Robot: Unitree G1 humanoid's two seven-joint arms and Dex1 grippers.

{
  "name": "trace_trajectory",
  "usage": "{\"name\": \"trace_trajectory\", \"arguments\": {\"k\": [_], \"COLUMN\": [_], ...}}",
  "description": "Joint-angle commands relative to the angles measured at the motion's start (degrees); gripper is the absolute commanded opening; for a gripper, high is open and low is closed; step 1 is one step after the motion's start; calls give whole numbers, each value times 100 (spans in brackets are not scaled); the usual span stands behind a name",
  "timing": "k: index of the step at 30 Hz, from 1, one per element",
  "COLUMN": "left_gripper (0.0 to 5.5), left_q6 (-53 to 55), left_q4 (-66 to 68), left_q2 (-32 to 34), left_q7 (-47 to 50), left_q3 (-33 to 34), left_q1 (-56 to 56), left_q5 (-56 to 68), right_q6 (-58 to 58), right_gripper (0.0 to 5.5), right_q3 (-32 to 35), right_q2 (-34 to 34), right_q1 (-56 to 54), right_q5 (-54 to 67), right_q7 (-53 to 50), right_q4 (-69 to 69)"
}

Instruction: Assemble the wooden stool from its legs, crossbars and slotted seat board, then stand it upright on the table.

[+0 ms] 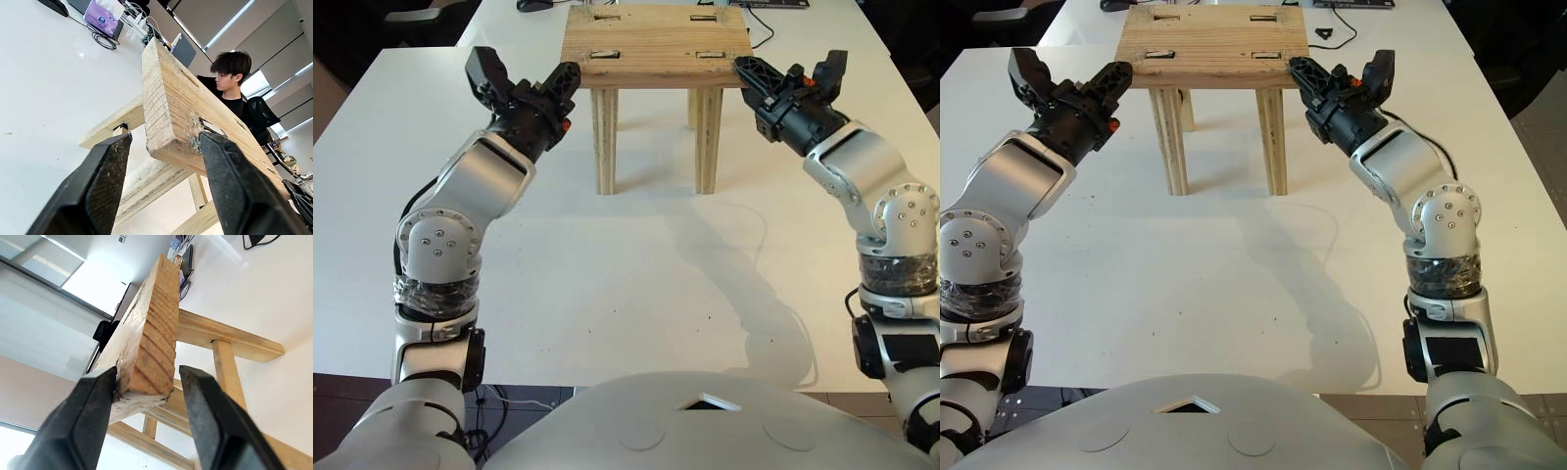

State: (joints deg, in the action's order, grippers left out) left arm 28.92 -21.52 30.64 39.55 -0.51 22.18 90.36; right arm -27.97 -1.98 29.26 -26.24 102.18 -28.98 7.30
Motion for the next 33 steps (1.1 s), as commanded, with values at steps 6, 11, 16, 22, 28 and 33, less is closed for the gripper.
{"name": "trace_trajectory", "arguments": {"k": [6, 11, 16, 22, 28, 33], "left_gripper": [350, 350, 350, 350, 350, 350], "left_q6": [389, 524, 666, 449, -1228, -2392], "left_q4": [508, 129, -675, -902, -595, 273], "left_q2": [-228, 73, 596, 720, -71, -552], "left_q7": [-579, -1214, -1884, -2822, -3414, -3830], "left_q3": [536, 1033, 1625, 851, 172, -206], "left_q1": [-108, -294, -840, -1935, -3398, -3745], "left_q5": [-441, -886, -1253, -3399, -5410, -6805], "right_q6": [-388, -396, -666, -105, 1279, 2648], "right_gripper": [322, 322, 322, 322, 322, 322], "right_q3": [689, 1183, 1466, 700, 264, -400], "right_q2": [-540, -722, -655, 122, -129, -417], "right_q1": [179, 53, 154, 1197, 2418, 2768], "right_q5": [-418, -326, -158, -3732, -6029, -8099], "right_q7": [-285, -105, 261, 1506, 2346, 2793], "right_q4": [-388, -93, 439, 707, 552, -347]}}
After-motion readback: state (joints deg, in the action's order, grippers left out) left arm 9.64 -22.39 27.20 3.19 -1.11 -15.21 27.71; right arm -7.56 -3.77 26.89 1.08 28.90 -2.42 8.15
